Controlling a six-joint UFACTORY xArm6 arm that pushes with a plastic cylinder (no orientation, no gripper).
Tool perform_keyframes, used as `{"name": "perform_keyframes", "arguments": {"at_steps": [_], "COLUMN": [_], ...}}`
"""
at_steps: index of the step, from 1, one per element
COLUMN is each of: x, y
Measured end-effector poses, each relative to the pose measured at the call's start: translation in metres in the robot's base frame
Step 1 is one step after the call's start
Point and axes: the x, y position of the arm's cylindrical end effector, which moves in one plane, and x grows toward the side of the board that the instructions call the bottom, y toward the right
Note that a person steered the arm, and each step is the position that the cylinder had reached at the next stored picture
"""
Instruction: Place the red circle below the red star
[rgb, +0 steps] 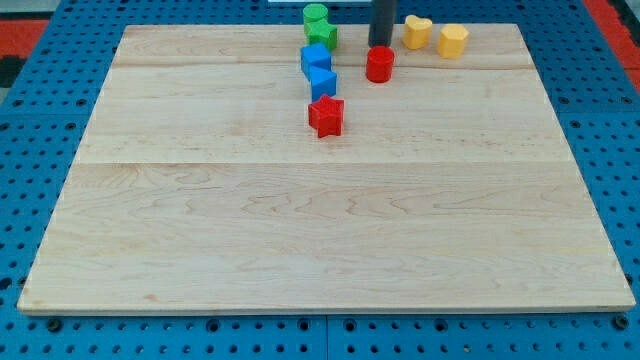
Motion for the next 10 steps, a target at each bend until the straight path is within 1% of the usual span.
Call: {"name": "perform_keyframes", "arguments": {"at_steps": [2,4,5,6,7,8,9,10], "x": [0.089,0.157,0.148,0.107,0.104,0.136,0.143,0.148], "y": [0.047,0.048,0.05,0.052,0.013,0.007,-0.003,0.029]}}
